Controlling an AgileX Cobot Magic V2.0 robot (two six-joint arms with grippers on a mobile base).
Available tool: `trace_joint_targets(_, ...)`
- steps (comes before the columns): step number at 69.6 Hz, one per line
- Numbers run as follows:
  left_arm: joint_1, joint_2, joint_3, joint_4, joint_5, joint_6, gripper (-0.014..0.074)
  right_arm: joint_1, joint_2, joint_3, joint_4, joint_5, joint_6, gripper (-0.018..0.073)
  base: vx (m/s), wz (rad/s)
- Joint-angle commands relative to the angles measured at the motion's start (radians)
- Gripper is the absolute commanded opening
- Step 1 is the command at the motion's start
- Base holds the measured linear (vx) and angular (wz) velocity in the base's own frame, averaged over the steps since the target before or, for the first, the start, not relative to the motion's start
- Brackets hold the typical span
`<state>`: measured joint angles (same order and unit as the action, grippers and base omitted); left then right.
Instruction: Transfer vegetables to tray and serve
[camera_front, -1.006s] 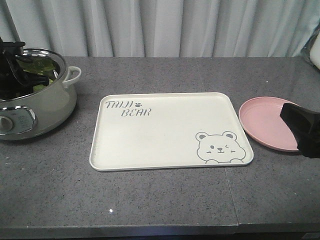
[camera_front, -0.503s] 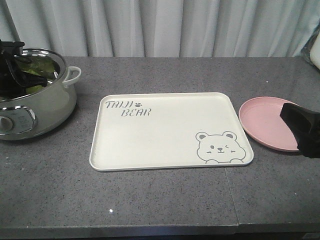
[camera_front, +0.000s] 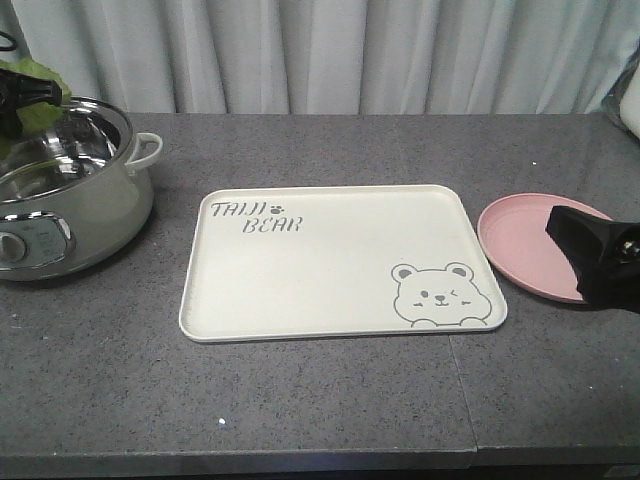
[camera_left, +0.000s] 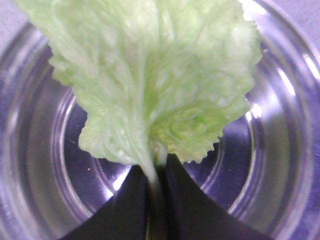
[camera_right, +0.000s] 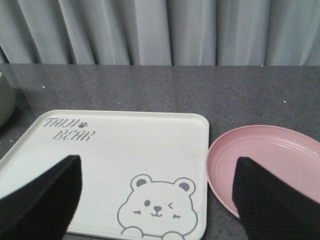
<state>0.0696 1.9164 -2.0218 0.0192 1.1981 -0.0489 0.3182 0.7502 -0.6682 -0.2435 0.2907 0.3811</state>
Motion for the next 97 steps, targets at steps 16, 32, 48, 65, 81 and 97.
trace_joint_targets(16, -0.003, -0.194, -0.024, -0.127, -0.054, 0.002, -0.0008, 0.0, 0.074, -0.182, 0.038, -0.096, -0.019, 0.0589, 0.0, 0.0)
trace_joint_targets(32, -0.004, -0.247, -0.023, -0.386, -0.056, 0.106, -0.0008, 0.0, 0.221, -0.373, 0.108, -0.097, -0.08, 0.0589, 0.0, 0.0)
trace_joint_targets(48, -0.004, -0.249, -0.023, -0.605, -0.075, 0.158, -0.0008, 0.0, 0.404, -0.548, 0.203, -0.146, -0.124, 0.0586, 0.0, 0.0)
trace_joint_targets(65, -0.009, -0.249, -0.023, -0.733, -0.068, 0.236, -0.0008, 0.0, 0.608, -0.789, 0.306, -0.108, -0.147, 0.0564, 0.0, 0.0)
trace_joint_targets(81, -0.079, -0.249, -0.023, -0.729, -0.072, 0.264, -0.0008, 0.0, 0.811, -1.067, 0.693, 0.071, -0.464, 0.0547, 0.0, 0.0)
trace_joint_targets(97, -0.183, -0.249, -0.023, -0.72, -0.066, 0.31, -0.0008, -0.046, 0.93, -1.241, 1.254, 0.371, -0.871, 0.0547, 0.0, 0.0)
